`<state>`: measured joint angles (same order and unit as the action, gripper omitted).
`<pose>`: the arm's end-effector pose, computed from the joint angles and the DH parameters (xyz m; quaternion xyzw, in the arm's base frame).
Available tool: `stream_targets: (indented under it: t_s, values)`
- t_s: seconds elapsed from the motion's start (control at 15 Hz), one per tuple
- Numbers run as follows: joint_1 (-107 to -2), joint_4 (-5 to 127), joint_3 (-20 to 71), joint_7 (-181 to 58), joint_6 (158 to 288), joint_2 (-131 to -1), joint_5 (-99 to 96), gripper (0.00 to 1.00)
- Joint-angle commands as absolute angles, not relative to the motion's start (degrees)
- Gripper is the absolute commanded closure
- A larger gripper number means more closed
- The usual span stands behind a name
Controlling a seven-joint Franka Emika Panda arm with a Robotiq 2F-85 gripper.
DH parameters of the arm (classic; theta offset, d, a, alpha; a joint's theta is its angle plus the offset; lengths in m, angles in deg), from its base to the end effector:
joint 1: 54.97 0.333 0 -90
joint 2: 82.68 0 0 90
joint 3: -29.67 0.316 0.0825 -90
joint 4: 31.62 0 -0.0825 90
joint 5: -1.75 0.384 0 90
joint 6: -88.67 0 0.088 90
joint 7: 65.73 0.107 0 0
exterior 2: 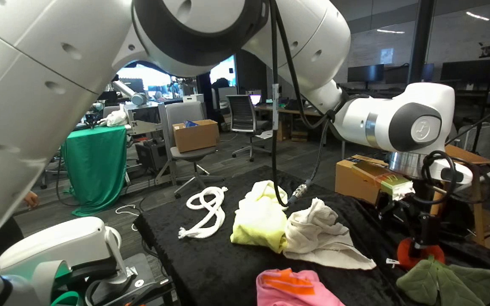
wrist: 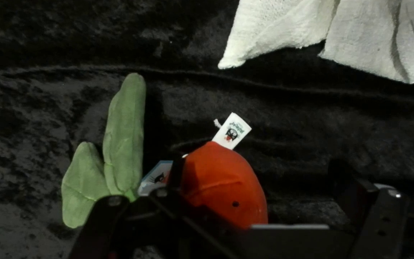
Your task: Move the green towel, the beetroot plushy, the pink shirt and the rope to the middle of the table
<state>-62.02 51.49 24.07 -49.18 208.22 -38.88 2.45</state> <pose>0.6941 -0.1431 0.2238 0.9674 -0.2437 -0.0614 0.0316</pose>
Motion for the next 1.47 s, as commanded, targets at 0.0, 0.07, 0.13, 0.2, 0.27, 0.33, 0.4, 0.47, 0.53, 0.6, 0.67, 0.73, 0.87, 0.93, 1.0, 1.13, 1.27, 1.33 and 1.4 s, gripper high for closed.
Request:
stream_targets:
  t_s: [0.0, 0.07, 0.13, 0.2, 0.27, 0.33, 0.4, 0.47, 0.53, 0.6, 0.67, 0.73, 0.87, 0.93, 1.0, 1.13, 1.27, 1.33, 1.4]
  values:
    - [-61.41, 47.51, 22.87, -48.54, 206.53, -36.51, 2.95, 0.0]
    - [-61.3, 47.03, 22.68, -48.23, 206.64, -36.08, 2.83, 0.0]
    - [-61.21, 46.86, 22.54, -47.94, 206.79, -35.92, 2.79, 0.0]
    - [-61.01, 46.74, 22.28, -47.41, 207.11, -35.75, 2.65, 0.0]
    - [-60.82, 46.47, 22.0, -46.89, 207.22, -35.54, 2.45, 0.0]
    - [-60.56, 46.37, 21.63, -46.24, 207.31, -35.44, 2.17, 0.0]
    - [-60.44, 46.15, 21.45, -45.79, 207.22, -35.3, 2.14, 0.0]
    - [-60.34, 45.94, 21.29, -45.37, 207.15, -35.18, 2.17, 0.0]
    - [-60.25, 45.73, 21.18, -44.98, 207.04, -35.04, 2.19, 0.0]
    - [-60.16, 45.53, 21.05, -44.65, 207.01, -34.91, 2.13, 0.0]
    - [-60.1, 45.29, 20.97, -44.36, 206.92, -34.76, 2.13, 0.0]
    - [-60.06, 45.2, 20.89, -44.06, 206.84, -34.71, 2.17, 0.0]
    - [-60.0, 45.06, 20.81, -43.52, 206.74, -34.69, 2.26, 0.25]
    - [-59.92, 45.05, 20.7, -43.01, 206.78, -34.69, 2.27, 0.29]
    - [-60.04, 44.97, 20.89, -42.88, 206.73, -34.67, 2.58, 0.29]
    - [-60.0, 44.82, 20.87, -42.58, 206.59, -34.65, 2.51, 0.46]
    - [-59.98, 44.64, 20.83, -42.35, 206.46, -34.6, 2.42, 0.62]
    - [-59.96, 44.6, 20.78, -42.31, 206.34, -34.61, 2.34, 0.69]
    - [-59.94, 44.57, 20.73, -42.26, 206.24, -34.6, 2.28, 0.77]
